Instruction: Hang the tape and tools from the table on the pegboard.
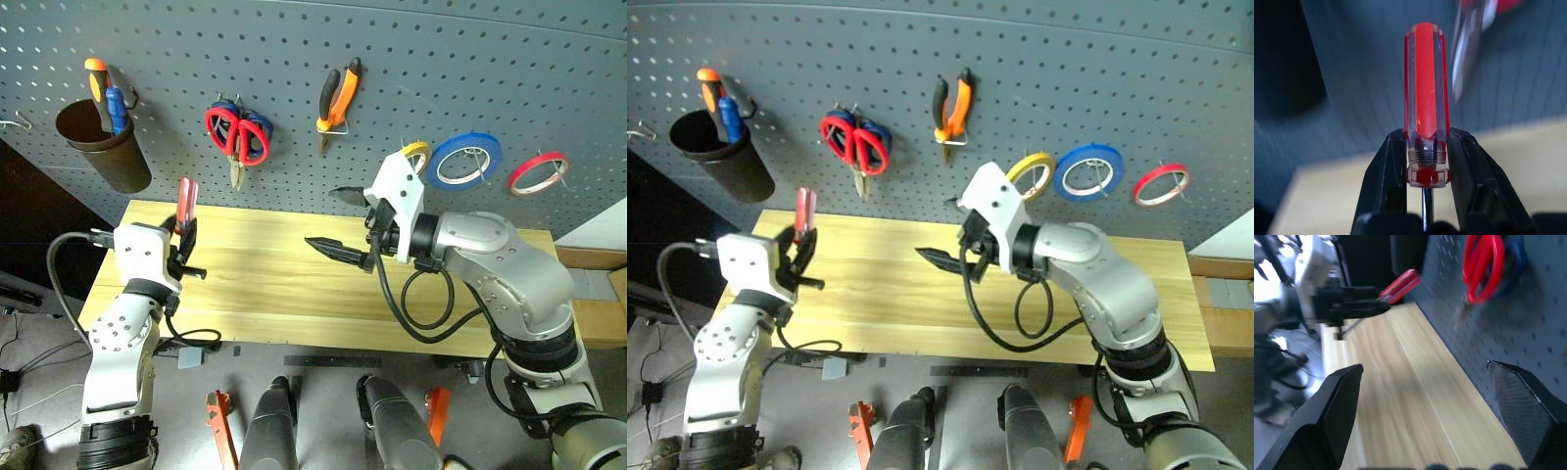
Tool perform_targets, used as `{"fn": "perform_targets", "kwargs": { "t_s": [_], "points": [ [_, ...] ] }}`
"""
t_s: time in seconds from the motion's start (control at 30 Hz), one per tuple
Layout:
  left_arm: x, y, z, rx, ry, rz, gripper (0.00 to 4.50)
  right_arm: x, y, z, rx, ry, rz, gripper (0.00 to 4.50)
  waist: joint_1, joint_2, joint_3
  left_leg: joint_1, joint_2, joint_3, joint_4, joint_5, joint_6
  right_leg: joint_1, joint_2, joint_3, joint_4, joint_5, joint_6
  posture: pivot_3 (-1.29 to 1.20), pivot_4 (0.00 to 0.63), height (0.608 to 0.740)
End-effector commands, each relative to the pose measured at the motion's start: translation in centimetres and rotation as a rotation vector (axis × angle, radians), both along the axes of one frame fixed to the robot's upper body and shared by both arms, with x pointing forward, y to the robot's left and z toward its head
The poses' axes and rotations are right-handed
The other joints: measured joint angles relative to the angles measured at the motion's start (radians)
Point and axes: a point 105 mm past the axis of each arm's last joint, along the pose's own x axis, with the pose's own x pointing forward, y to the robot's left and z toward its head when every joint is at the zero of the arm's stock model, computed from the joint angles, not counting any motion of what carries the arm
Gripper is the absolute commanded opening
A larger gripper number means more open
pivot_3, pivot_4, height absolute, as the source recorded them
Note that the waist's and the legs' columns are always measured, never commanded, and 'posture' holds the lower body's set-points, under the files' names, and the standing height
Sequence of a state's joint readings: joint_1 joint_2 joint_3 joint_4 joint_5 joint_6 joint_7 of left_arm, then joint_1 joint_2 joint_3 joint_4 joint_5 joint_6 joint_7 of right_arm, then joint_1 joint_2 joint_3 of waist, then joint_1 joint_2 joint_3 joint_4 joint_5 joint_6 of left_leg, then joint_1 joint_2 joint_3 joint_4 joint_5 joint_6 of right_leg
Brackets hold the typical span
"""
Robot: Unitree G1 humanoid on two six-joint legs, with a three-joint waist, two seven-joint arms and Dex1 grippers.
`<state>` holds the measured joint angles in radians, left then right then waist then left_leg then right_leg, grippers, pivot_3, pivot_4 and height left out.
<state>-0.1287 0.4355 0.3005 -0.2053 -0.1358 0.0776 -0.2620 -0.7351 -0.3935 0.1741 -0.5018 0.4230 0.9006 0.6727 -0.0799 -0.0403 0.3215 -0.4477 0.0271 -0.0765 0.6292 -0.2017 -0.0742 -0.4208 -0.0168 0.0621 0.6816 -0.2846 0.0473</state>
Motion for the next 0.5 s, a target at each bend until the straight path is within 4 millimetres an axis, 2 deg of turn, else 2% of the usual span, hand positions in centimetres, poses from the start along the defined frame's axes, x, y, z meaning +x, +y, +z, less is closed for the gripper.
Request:
{"fn": "perform_targets", "kwargs": {
  "t_s": [0.03, 0.2, 0.37, 0.5],
  "points": [
    [-1.1, 0.2, 4.4, 0.076, -0.178, 0.027, 0.83, -1.0, -0.1, 1.8, 0.033, -0.082, 0.069, 4.16, 0.0, -0.001, -0.006, 0.0, 0.0, 0.0, 0.0, 0.0, 0.0, 0.0, 0.0, 0.0, 0.0, 0.0, 0.0, -0.03, 0.212, 0.74],
    [-1.6, 1.3, 9.4, 0.103, -0.359, 0.092, 0.83, -0.1, -0.2, 2.0, 0.031, -0.112, 0.057, 4.16, 0.007, -0.004, -0.02, 0.0, 0.0, 0.0, 0.001, 0.0, 0.0, 0.0, 0.004, -0.001, 0.0, 0.0, 0.0, -0.03, 0.199, 0.74],
    [-1.3, 2.2, 14.1, 0.08, -0.516, 0.116, 0.83, 0.3, -0.1, 3.3, 0.057, -0.162, 0.056, 4.16, 0.018, -0.005, -0.027, 0.0, 0.0, 0.0, 0.001, 0.002, -0.003, 0.0, 0.005, -0.001, 0.0, 0.0, 0.0, -0.05, 0.187, 0.74],
    [-0.4, 2.9, 16.4, 0.036, -0.587, 0.113, 0.83, 0.7, 0.4, 4.1, 0.075, -0.194, 0.056, 4.16, 0.021, -0.006, -0.037, 0.0, -0.001, 0.0, 0.001, 0.002, -0.004, 0.0, 0.005, -0.001, 0.001, 0.0, 0.0, -0.06, 0.173, 0.74]
  ]
}}
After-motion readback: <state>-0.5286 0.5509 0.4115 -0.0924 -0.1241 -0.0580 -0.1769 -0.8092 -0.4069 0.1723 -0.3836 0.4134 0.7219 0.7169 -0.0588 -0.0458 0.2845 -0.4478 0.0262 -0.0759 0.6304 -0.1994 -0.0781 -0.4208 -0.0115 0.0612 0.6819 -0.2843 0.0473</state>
